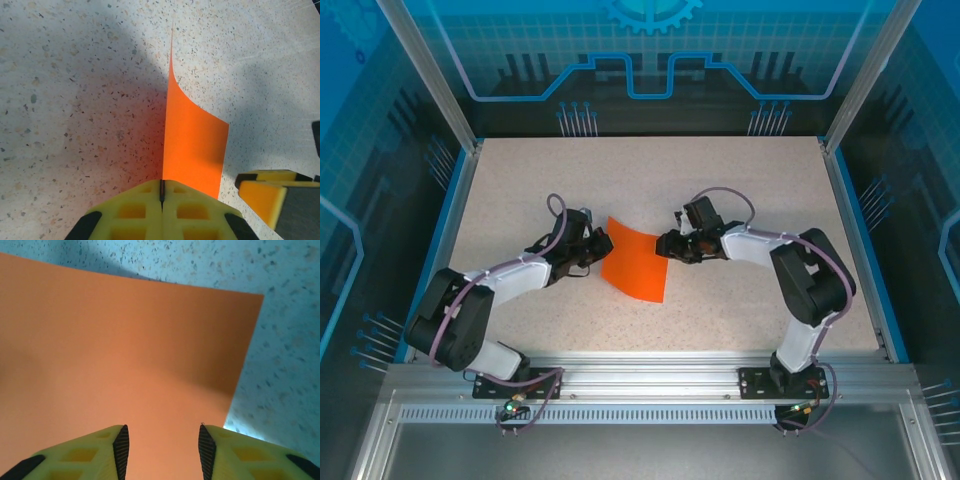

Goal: Fold a paper plane with a square sheet of paper (fold left side to right side)
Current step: First fold in half a square sheet of paper at the center of the table.

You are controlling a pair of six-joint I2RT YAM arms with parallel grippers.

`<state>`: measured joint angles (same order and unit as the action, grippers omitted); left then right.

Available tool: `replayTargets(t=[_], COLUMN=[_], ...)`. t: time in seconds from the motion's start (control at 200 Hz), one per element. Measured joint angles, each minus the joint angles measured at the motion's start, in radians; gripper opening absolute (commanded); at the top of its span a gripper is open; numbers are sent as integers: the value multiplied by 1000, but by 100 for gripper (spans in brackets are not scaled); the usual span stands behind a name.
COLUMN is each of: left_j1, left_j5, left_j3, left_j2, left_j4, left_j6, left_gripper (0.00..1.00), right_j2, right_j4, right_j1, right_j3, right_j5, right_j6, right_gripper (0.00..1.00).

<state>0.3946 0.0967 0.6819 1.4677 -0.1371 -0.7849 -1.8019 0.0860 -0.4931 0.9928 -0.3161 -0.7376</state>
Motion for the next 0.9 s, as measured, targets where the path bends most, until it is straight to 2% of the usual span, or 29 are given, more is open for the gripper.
replayTargets(t=[0.145, 0.275, 0.435, 0.54, 0.74, 0.9], left_j1=[16, 28, 46, 61, 98, 106], left_j5=[-6, 10, 82, 142, 220, 235], left_j3=[0, 3, 30, 69, 127, 142], left_j2=[-3, -3, 6, 44, 125, 167], left_j4=[0, 0, -12, -31, -53, -56], left_j6=[0, 5, 16, 20, 23, 13], left_gripper=[1, 22, 48, 58, 58, 47], right_j2=[-47, -75, -87, -87, -64, 22], right_j4=[2, 27, 44, 44, -2, -8], right_j1=[-10, -13, -15, -16, -16, -1], right_j3=[22, 37, 56, 56, 19, -54], right_j5=[-6, -7, -4, -2, -2, 15], right_j6=[-3, -3, -3, -3, 5, 16], right_gripper=[40, 40, 40, 40, 42, 47])
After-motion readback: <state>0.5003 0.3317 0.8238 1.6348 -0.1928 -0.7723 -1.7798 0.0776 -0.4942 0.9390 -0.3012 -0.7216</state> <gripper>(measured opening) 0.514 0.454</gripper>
